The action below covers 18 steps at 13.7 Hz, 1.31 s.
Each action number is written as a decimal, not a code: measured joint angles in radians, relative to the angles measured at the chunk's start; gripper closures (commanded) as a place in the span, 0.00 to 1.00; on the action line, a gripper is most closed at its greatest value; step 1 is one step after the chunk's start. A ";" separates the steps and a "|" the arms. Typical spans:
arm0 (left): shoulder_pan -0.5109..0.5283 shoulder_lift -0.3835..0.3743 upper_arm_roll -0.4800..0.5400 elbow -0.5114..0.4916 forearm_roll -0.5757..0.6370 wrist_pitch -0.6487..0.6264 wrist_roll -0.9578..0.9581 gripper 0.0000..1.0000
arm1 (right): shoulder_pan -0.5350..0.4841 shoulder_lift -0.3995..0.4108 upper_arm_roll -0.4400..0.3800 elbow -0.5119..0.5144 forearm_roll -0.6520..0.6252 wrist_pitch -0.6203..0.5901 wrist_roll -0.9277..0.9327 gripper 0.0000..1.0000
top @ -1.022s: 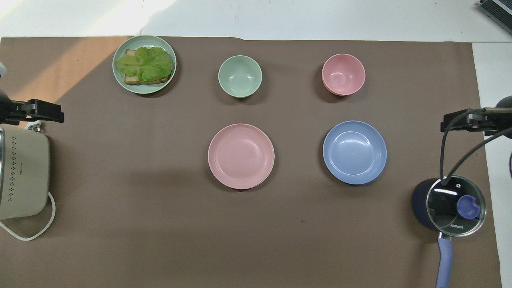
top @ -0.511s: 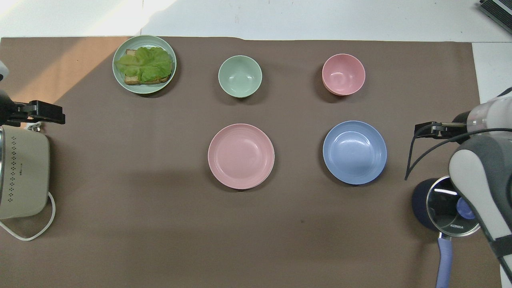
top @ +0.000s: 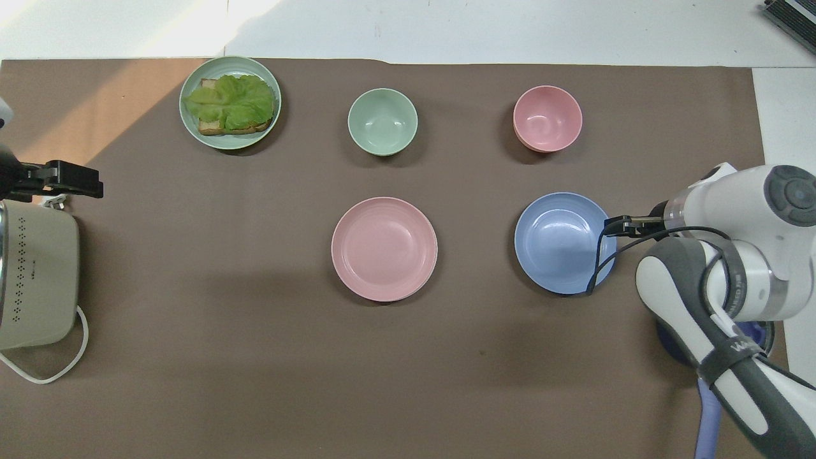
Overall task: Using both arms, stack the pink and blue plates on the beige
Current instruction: 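Reach the right gripper to the blue plate and grasp its rim, then carry the blue plate onto the pink bowl and release it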
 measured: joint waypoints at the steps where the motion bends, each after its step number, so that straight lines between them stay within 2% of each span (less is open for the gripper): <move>1: 0.000 0.000 0.000 0.000 0.000 0.000 0.000 0.00 | 0.001 0.000 0.000 -0.037 0.010 0.050 -0.001 0.04; 2: 0.000 0.000 0.001 0.000 0.000 -0.001 0.000 0.00 | 0.001 0.001 0.000 -0.066 0.028 0.087 -0.010 0.09; 4: 0.000 0.000 0.001 0.000 0.000 -0.001 0.000 0.00 | -0.004 0.006 0.000 -0.096 0.094 0.118 -0.064 0.30; 5: 0.000 0.000 0.001 0.000 0.000 -0.001 0.000 0.00 | -0.010 0.014 -0.001 -0.100 0.142 0.131 -0.106 0.48; 6: 0.000 0.000 0.001 0.000 0.000 -0.002 0.000 0.00 | -0.016 0.021 -0.001 -0.101 0.190 0.136 -0.141 0.71; 7: 0.000 0.000 0.001 0.000 0.000 -0.002 0.000 0.00 | -0.020 0.026 -0.002 -0.101 0.223 0.137 -0.163 0.87; 8: 0.000 0.000 0.001 0.000 0.000 -0.002 0.000 0.00 | -0.022 0.028 -0.002 -0.101 0.242 0.137 -0.171 0.96; 9: 0.000 0.000 0.001 0.000 0.000 -0.002 0.000 0.00 | -0.022 0.028 -0.002 -0.101 0.248 0.137 -0.171 1.00; 15: 0.000 0.000 0.002 0.000 0.000 -0.004 0.000 0.00 | -0.022 0.025 -0.001 -0.089 0.317 0.133 -0.172 1.00; 18: 0.000 0.000 0.002 0.000 0.000 -0.004 0.000 0.00 | -0.004 -0.001 0.003 -0.036 0.320 0.082 -0.172 1.00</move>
